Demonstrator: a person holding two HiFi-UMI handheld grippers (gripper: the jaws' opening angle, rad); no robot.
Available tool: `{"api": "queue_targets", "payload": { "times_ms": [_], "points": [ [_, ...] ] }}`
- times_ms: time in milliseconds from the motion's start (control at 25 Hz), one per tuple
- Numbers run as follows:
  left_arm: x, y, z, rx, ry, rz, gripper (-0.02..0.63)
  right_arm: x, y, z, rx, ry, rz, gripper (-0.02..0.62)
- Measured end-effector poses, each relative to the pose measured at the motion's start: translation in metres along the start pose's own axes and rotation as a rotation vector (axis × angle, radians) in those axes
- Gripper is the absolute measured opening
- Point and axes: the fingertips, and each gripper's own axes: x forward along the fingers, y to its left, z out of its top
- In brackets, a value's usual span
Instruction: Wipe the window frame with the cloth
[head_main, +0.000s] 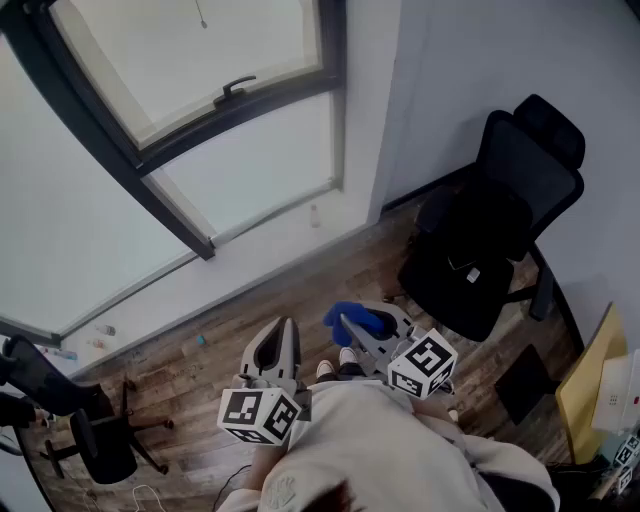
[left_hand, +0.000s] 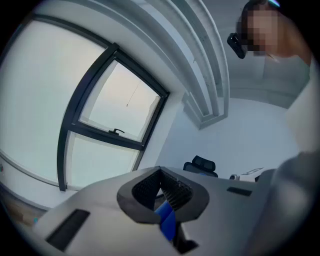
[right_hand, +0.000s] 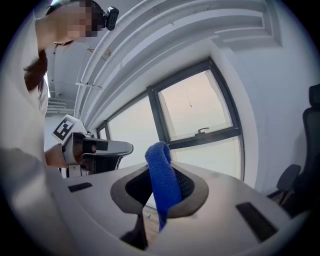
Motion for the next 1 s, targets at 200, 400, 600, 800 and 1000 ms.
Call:
{"api": "queue_targets", "payload": {
  "times_ms": [200,400,600,800,1000],
  "points": [
    [-0.002,0.001,0.002,0.012,-0.001,-0.008,0.006,0.001,0.001,0.000,0.004,-0.013,-0.014,0.054],
    [0.002,0.000,0.001,0.000,-0.001,-0.007,0.005,0.001,-0.002,0.001,0.003,-0.004,-0.010,0.054],
    [0.011,-0.007,-0.003,-0.010,0.003,-0.014,0.005,-0.003,-0.011,0.000,0.015,0.005,-0.011,0.054],
    [0.026,-0.009,-0.005,-0.013,0.014,-0.004,0.005,-0.003,-0.025,0.005,0.041,-0.021,0.017,0.054],
    [0.045,-0.015,-0.009,-0.003,0.016,0.001,0.005,-0.004,-0.046,0.003,0.032,-0.020,0.028,0.054]
  ]
}}
